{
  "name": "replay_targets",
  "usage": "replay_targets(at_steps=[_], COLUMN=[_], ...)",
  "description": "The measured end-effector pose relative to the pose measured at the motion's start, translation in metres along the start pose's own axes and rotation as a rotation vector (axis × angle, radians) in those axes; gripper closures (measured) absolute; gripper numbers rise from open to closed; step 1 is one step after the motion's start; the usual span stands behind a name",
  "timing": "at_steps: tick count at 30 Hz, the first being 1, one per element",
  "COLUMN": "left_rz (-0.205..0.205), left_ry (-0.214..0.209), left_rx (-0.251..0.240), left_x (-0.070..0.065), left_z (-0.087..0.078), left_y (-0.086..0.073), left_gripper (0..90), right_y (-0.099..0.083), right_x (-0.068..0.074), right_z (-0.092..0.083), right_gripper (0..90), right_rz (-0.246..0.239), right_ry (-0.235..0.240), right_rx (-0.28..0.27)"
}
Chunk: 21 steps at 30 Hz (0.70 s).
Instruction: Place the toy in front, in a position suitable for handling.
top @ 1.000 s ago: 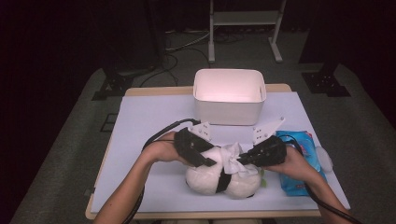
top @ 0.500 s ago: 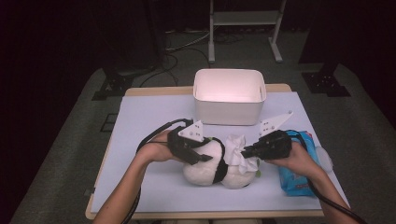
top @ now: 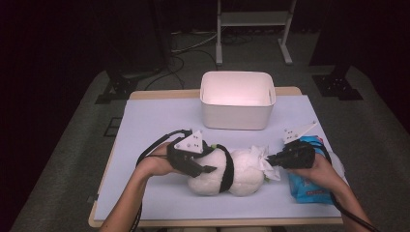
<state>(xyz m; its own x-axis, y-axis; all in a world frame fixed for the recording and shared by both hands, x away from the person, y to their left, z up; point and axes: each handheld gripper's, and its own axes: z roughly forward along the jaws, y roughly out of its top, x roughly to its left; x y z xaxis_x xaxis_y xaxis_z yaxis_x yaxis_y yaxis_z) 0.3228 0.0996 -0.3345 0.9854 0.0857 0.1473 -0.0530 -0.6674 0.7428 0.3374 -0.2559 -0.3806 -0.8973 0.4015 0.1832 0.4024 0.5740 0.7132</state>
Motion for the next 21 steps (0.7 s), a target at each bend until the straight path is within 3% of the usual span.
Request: replay_targets(at_steps=[9, 15, 19, 21], left_rz=[0.022, 0.011, -0.006, -0.013], left_ry=[0.005, 0.0, -0.005, -0.006], left_rx=[0.012, 0.006, 0.003, -0.006], left_x=[-0.006, -0.007, -0.007, -0.007], left_z=[0.0, 0.001, 0.0, -0.001], left_y=[0.003, 0.002, 0.0, -0.001], left_gripper=[39.8, 38.8, 38.4, 38.4], right_y=[0.023, 0.053, 0.056, 0.054], right_x=[0.008, 0.024, 0.028, 0.026], right_z=[0.001, 0.008, 0.012, 0.012], right_gripper=[84.2, 84.0, 84.0, 84.0], right_rz=[-0.045, -0.112, -0.127, -0.112], right_ry=[0.017, 0.043, 0.045, 0.056], right_rx=[-0.019, -0.021, -0.004, -0.009])
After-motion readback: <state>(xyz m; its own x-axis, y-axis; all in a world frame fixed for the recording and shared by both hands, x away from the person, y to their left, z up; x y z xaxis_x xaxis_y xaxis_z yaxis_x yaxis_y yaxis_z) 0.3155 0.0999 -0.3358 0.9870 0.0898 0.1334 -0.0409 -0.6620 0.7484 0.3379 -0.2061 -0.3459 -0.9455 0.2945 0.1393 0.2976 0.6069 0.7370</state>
